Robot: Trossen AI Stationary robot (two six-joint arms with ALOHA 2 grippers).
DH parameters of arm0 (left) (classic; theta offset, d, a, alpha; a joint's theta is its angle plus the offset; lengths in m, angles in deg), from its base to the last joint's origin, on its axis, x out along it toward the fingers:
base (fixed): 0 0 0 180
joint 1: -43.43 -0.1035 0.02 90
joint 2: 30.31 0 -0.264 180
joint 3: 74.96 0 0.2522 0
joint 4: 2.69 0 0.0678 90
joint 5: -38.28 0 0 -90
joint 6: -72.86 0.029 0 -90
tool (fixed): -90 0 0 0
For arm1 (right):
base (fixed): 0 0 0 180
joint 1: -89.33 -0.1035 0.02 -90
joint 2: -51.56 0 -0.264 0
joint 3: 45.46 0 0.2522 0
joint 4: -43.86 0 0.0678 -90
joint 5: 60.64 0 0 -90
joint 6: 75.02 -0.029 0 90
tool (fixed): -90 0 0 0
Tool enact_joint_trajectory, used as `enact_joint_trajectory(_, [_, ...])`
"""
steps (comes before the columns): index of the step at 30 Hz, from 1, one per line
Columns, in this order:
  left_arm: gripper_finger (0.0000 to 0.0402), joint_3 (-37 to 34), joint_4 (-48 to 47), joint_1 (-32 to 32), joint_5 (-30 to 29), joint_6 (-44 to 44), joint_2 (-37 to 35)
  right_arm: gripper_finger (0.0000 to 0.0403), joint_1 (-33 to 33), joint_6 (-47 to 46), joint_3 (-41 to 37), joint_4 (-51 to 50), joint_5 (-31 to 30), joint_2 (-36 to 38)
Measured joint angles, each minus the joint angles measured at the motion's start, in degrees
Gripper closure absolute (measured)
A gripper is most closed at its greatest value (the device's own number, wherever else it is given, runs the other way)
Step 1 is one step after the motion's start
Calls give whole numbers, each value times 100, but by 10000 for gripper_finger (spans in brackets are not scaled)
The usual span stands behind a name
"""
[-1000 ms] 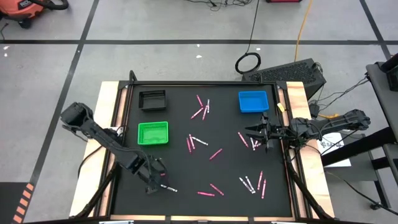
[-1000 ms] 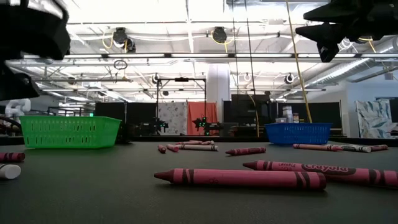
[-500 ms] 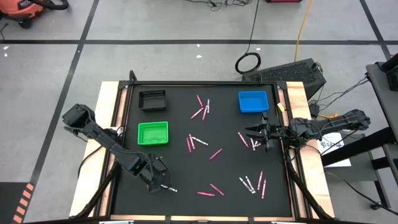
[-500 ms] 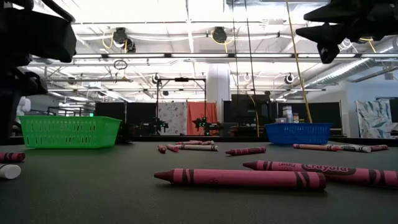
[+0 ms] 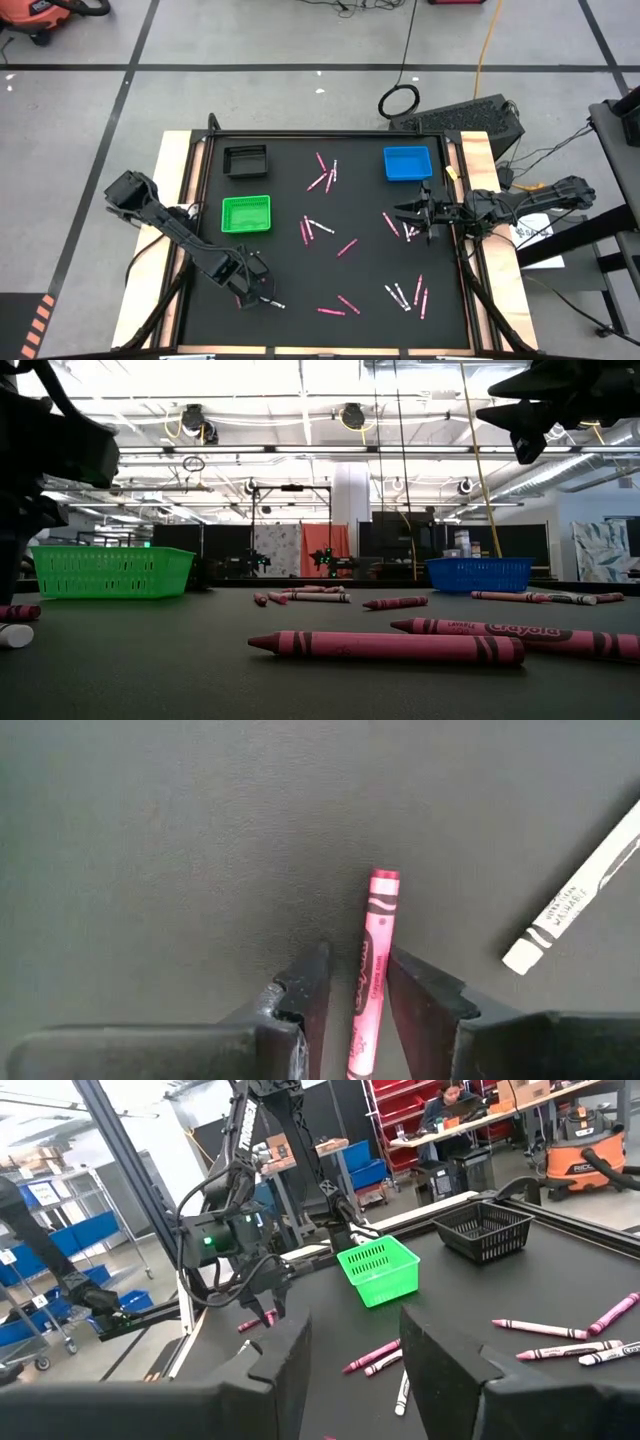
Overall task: Sort crayons
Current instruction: Put the red crayon into the green bin
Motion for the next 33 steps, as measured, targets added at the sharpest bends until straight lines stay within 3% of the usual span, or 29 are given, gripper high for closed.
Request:
enact_joint_trajectory(7, [304,0,-117,0,-8,-10,73,264,0,0,0,4,2,-1])
enact_joint_trajectory(19, [386,136,-254,-2,30,-10,96,264,0,0,0,5,1,-2])
enact_joint_trajectory(27, [392,638,-800,-65,92,378,120,264,0,209,0,9,2,-1])
enact_joint_trajectory(33, [393,1028,-1308,-352,-279,997,111,264,0,238,0,6,2,-2])
